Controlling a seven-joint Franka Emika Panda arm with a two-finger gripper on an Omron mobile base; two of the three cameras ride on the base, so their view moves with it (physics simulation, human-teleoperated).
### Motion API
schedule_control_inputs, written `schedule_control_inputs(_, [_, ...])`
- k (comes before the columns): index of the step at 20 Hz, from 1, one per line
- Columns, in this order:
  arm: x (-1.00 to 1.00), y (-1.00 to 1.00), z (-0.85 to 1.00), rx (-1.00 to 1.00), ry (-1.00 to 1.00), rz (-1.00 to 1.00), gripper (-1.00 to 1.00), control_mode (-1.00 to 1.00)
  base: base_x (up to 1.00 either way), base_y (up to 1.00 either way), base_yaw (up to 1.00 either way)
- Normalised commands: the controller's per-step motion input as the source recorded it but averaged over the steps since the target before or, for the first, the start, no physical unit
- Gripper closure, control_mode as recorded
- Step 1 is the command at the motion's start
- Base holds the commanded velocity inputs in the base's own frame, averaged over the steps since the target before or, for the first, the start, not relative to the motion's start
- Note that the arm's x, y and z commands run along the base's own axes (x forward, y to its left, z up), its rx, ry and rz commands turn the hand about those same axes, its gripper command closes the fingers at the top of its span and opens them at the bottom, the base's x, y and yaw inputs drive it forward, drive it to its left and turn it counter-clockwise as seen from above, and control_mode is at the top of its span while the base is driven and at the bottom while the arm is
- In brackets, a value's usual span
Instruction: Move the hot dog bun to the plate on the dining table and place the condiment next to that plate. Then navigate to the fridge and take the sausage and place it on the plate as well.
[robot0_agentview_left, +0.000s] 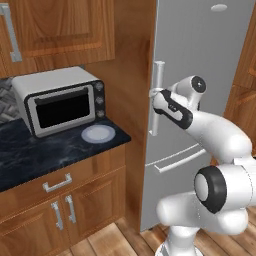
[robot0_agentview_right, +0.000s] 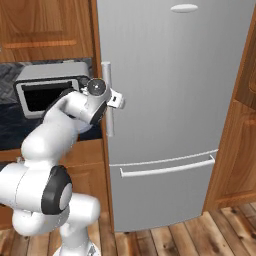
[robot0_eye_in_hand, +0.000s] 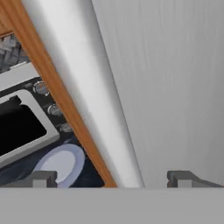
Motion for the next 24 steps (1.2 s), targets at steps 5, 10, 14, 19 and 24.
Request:
schedule_control_inputs(5, [0.73,0.01,-0.27,0.0,0.0,0.0,-1.0,-1.0,0.0,0.0,0.0])
schedule_control_inputs(10, [0.59,0.01,-0.42,0.0,-0.02,0.0,-1.0,-1.0,0.0,0.0,0.0])
schedule_control_inputs(14, [0.64,0.01,-0.26,0.0,-0.02,0.0,1.0,-1.0,0.0,0.0,0.0])
schedule_control_inputs(19, [0.3,-0.09,-0.01,0.0,-0.01,0.0,1.0,-1.0,0.0,0.0,0.0])
schedule_control_inputs(24, [-0.06,-0.65,0.04,0.0,0.0,-0.01,1.0,-1.0,0.0,0.0,0.0])
